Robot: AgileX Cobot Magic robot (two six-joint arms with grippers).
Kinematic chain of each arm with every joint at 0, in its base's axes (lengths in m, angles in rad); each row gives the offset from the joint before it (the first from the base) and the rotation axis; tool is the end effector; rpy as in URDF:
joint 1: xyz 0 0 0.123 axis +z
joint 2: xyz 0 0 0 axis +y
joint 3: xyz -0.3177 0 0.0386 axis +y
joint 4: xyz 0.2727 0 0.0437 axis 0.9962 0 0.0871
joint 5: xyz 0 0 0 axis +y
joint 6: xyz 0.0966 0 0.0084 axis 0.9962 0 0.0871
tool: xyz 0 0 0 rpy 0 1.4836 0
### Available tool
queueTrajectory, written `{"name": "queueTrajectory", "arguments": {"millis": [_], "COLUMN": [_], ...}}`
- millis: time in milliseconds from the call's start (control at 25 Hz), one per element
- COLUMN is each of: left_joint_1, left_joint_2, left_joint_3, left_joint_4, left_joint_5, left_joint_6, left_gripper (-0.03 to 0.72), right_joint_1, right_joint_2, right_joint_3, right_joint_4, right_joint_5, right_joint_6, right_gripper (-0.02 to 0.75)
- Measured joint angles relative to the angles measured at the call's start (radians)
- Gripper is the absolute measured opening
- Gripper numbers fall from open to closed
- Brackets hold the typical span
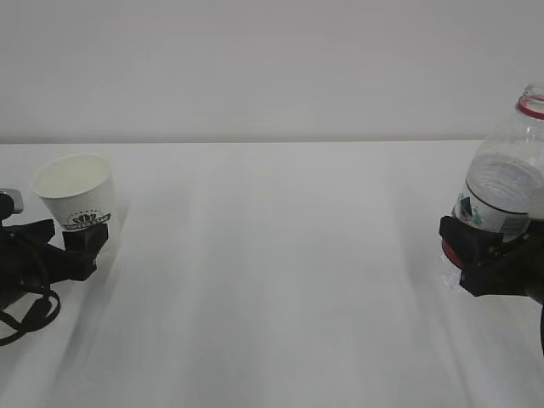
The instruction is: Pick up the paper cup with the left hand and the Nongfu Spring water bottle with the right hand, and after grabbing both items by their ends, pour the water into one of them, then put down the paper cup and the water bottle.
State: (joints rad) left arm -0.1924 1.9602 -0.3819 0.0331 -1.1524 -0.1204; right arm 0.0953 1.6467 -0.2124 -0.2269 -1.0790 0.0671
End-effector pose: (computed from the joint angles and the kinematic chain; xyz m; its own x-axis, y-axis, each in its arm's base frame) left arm 0.2835 -0.0582 0.0970 -0.3478 -0.0409 -0.9367 0.1830 0.9769 -0.1107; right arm 0.2314 0.0414 0.1464 -0.2622 -0.0659 -0.9628 -0.2942 0.9556 0.0147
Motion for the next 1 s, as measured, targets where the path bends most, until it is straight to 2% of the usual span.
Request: {"name": "queueTrajectory", "arguments": {"millis": [560, 800, 1000], "left_joint_1": [0.0, 0.0, 0.0], "left_joint_2": [0.071, 0.071, 0.071], "left_joint_3": [-0.062, -0.063, -0.063], "left_joint_4": [0.0, 0.006, 0.006], "left_joint_5": [0.0, 0.0, 0.0], "left_joint_6": [-0.002, -0.002, -0.002], "left_gripper": [0.624, 0.55, 0.526], "right_joint_1": [0.0, 0.0, 0.0], "right_joint_2": [0.0, 0.0, 0.0], "right_joint_3": [0.0, 0.0, 0.0], "right_joint_4": [0.0, 0.0, 0.0], "right_joint_5": [0.0, 0.0, 0.0], "right_joint_6": [0.0, 0.0, 0.0], "right_gripper": [0.503, 0.503, 0.503]}}
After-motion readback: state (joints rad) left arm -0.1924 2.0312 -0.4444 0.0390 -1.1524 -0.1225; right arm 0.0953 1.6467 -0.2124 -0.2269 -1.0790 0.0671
